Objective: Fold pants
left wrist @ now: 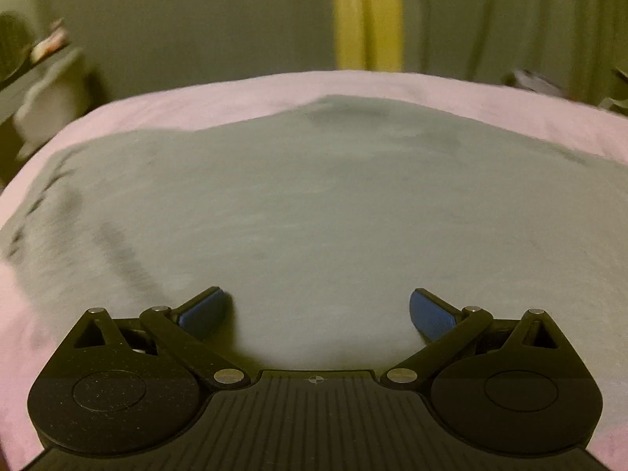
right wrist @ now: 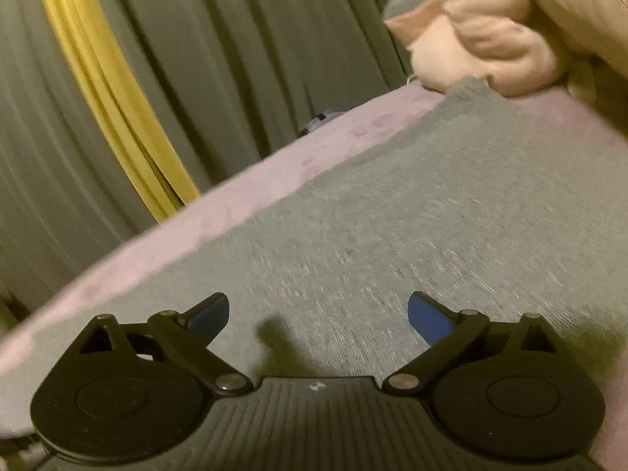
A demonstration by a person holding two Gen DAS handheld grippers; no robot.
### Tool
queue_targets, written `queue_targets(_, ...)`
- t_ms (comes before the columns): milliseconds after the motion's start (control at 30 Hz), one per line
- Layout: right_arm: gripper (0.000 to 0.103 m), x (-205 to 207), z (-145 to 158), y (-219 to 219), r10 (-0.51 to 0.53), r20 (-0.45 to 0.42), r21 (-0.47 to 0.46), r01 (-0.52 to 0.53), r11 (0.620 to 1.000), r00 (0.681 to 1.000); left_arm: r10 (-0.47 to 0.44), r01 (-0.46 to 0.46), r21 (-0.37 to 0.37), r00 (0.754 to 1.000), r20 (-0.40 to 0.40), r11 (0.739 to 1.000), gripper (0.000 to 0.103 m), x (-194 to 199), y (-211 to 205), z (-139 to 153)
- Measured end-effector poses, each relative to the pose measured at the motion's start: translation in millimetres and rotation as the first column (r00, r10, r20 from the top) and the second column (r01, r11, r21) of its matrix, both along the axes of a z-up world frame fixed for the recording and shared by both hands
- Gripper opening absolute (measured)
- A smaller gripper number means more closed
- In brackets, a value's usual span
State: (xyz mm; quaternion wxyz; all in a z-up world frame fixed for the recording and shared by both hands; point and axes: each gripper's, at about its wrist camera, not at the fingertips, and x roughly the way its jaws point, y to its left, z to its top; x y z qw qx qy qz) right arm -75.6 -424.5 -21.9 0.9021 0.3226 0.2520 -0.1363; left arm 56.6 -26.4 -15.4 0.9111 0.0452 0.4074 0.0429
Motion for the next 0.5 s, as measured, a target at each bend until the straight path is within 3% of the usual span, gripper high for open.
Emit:
queue_targets(100, 0.098, -36.6, 8.8, -26.4, -0.117, 0.028, 0.13, 0.112, 0.985, 0.993, 0.021, -0.019, -0.07, 0.999, 0.034, 0.997, 0.103, -12.6, 30.8, 3.3)
queue_targets(133, 0.098, -53.1, 9.1, -38.1, -0.184, 0.028, 0.17, 0.177, 0.97, 0.983, 0.026, -0.02, -0.126, 0.999, 0.043, 0.992, 0.103, -15.0, 39.6, 3.1)
queue_targets(200, 0.098, -91.4, 2.3, -66.3, -0.311, 0.043, 0.279, 0.288, 0.916, 0.949, 0.065, -0.049, -0.223, 0.995, 0.069, 0.974, 0.103, -17.8, 50.3, 5.8)
queue_targets(267, 0.098, -119.3, -4.1, -86.4, -0.416, -0.002, 0.306, 0.397, 0.866, 0.909, 0.097, -0.071, -0.259, 0.991, 0.089, 0.963, 0.103, -18.8, 54.2, 4.5)
queue_targets(333, 0.096, -146.2, -11.8, -103.1, -0.491, -0.007, 0.353, 0.461, 0.814, 0.871, 0.094, -0.072, -0.214, 0.991, 0.096, 0.974, 0.103, -22.1, 49.1, 0.0)
queue_targets(400, 0.096, -161.2, -19.9, -113.4, -0.532, 0.027, 0.441, 0.467, 0.766, 0.846, 0.066, -0.056, -0.111, 0.994, 0.086, 0.992, 0.103, -19.4, 33.5, -2.8)
queue_targets(500, 0.097, -154.3, -24.2, -120.3, -0.542, 0.054, 0.438, 0.468, 0.768, 0.839, 0.045, -0.044, -0.018, 0.996, 0.077, 0.999, 0.103, -14.5, 26.4, -11.2)
